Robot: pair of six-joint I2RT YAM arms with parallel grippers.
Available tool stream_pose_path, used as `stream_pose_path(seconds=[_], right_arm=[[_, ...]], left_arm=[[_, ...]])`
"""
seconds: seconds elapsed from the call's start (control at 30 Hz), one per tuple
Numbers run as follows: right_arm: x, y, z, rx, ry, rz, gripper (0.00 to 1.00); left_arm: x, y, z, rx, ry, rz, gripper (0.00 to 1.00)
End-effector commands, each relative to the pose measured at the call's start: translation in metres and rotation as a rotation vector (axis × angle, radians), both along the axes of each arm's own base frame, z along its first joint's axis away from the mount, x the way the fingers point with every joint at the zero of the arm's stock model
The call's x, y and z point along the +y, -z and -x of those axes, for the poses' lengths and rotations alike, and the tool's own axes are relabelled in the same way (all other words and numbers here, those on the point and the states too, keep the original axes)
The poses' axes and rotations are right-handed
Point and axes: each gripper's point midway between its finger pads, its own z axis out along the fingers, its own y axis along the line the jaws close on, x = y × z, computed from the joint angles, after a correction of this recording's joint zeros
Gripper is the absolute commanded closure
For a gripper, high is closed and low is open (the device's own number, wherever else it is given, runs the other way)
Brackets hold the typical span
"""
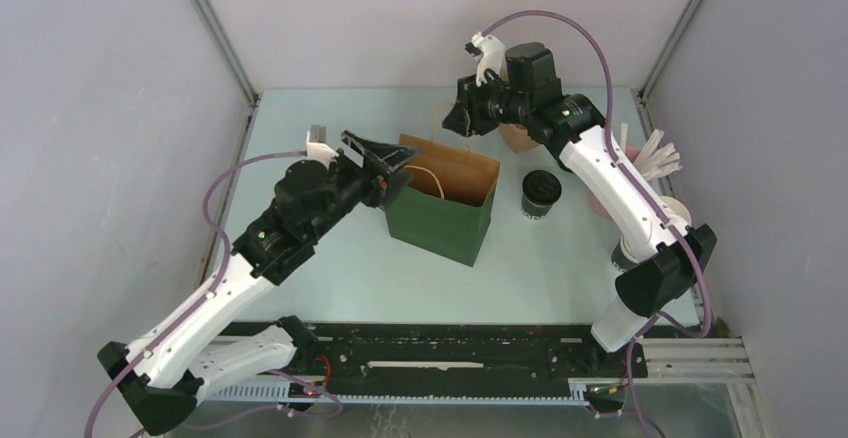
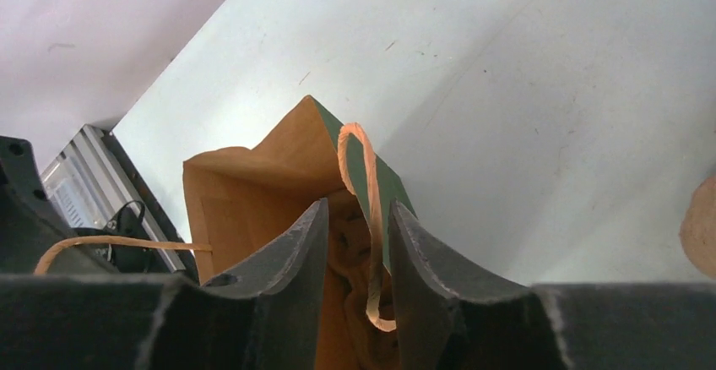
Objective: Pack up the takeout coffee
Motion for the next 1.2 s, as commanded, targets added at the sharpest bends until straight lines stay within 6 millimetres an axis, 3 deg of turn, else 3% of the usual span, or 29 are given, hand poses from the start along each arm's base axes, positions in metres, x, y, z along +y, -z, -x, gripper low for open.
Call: stream_pose_path(seconds=[0.0, 0.07, 0.17, 0.27, 0.47, 0.57, 0.63, 0.7, 0.73, 0.83, 0.9, 0.97, 1.03, 1.17], right_arm=[[0.0, -0.036, 0.001, -0.088, 0.034, -0.05, 0.61], [0.0, -0.037, 0.005, -0.094, 0.04, -0.048, 0.65], [0.002, -0.039, 0.011, -0.098, 0.044, -0.047, 0.79], [0.005, -0.041, 0.018, -0.091, 0.041, -0.049, 0.9], [-0.002, -0.071, 0.043, -0.115, 0.053, -0.081, 1.0], [-0.01, -0.092, 0.063, -0.133, 0.051, -0.111, 1.0], [-0.016, -0.1, 0.076, -0.133, 0.057, -0.12, 1.0], [-0.017, -0.098, 0.086, -0.122, 0.052, -0.122, 1.0], [-0.013, -0.092, 0.088, -0.119, 0.043, -0.133, 1.0], [0.0, -0.053, 0.086, -0.048, 0.031, -0.168, 1.0], [0.006, -0.03, 0.079, 0.008, 0.028, -0.16, 1.0], [0.012, -0.024, 0.072, 0.016, 0.023, -0.141, 1.0], [0.013, -0.039, 0.069, 0.002, 0.014, -0.126, 1.0], [-0.001, -0.092, 0.075, -0.089, 0.035, -0.13, 1.0]], left_arm=[[0.015, -0.008, -0.027, 0.006, -0.168, -0.008, 0.23], [0.014, -0.003, -0.031, 0.019, -0.179, -0.024, 0.29], [0.019, 0.004, -0.037, 0.046, -0.214, -0.07, 0.36], [0.022, -0.008, -0.042, 0.005, -0.236, -0.086, 0.5], [0.046, -0.061, -0.044, -0.162, -0.251, -0.158, 0.97], [0.049, -0.098, -0.031, -0.287, -0.18, -0.236, 1.0], [0.048, -0.108, -0.019, -0.314, -0.122, -0.281, 1.0], [0.051, -0.099, -0.011, -0.306, -0.1, -0.295, 1.0], [0.052, -0.083, -0.01, -0.285, -0.099, -0.305, 1.0], [0.063, -0.007, -0.022, -0.119, -0.106, -0.319, 1.0], [0.066, 0.032, -0.029, -0.057, -0.073, -0.278, 1.0], [0.071, 0.039, -0.034, -0.063, -0.068, -0.289, 1.0], [0.068, 0.012, -0.033, -0.133, -0.034, -0.305, 1.0], [0.064, -0.072, -0.019, -0.295, 0.014, -0.299, 1.0]])
